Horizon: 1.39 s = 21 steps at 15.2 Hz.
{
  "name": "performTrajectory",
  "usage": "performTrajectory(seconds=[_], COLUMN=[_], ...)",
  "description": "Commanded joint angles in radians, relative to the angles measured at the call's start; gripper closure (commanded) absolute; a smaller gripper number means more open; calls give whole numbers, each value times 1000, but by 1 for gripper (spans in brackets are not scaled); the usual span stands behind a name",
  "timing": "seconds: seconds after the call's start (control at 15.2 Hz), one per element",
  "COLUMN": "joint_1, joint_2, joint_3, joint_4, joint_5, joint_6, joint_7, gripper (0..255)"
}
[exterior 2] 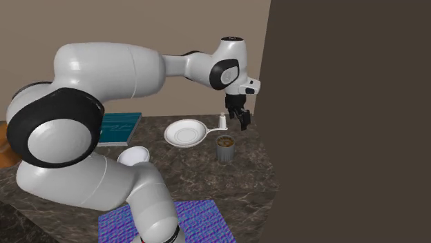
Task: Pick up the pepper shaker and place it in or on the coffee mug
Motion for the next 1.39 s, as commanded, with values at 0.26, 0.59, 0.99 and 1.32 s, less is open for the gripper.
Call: performTrajectory(seconds=[0.26, 0.59, 0.99, 1.32], joint_1=[23, 32, 52, 103], joint_2=[150, 302, 511, 702], joint_3=[107, 191, 273, 304], joint_4=[54, 128, 258, 401], joint_5=[13, -19, -120, -242], joint_6=[107, 188, 257, 280], joint_7=[126, 238, 395, 532], gripper=[0, 0, 0, 0])
